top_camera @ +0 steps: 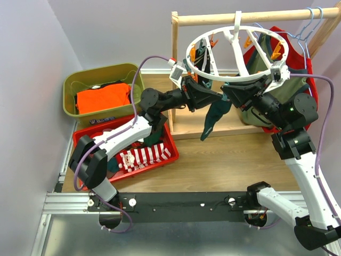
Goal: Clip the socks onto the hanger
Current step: Clamp the sock onto the hanger.
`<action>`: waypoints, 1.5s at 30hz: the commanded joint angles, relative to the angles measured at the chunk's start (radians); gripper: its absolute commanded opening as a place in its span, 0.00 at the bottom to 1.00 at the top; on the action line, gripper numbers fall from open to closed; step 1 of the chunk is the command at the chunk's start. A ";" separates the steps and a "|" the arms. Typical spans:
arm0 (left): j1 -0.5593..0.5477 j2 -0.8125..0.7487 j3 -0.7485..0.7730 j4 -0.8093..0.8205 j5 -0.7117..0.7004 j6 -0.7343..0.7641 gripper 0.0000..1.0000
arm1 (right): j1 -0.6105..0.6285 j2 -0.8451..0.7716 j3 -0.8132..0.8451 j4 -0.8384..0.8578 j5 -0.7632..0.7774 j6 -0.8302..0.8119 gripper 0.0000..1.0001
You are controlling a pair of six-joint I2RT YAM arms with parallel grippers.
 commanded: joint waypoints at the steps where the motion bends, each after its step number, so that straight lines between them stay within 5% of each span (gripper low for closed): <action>1: 0.004 0.006 0.030 0.041 0.027 0.001 0.00 | 0.014 -0.009 -0.006 -0.039 -0.167 0.027 0.15; 21: 0.008 0.010 0.006 0.161 -0.018 -0.091 0.00 | 0.014 -0.007 -0.015 -0.042 -0.177 0.024 0.15; 24: 0.008 0.013 0.004 0.162 -0.018 -0.095 0.00 | 0.014 -0.013 -0.015 -0.047 -0.165 0.019 0.24; 32: 0.008 0.015 0.001 0.162 -0.010 -0.105 0.04 | 0.014 -0.023 0.011 -0.096 -0.127 -0.011 0.66; 45: 0.008 -0.137 -0.105 -0.069 -0.085 0.072 0.62 | 0.014 -0.079 0.118 -0.311 0.022 -0.152 0.83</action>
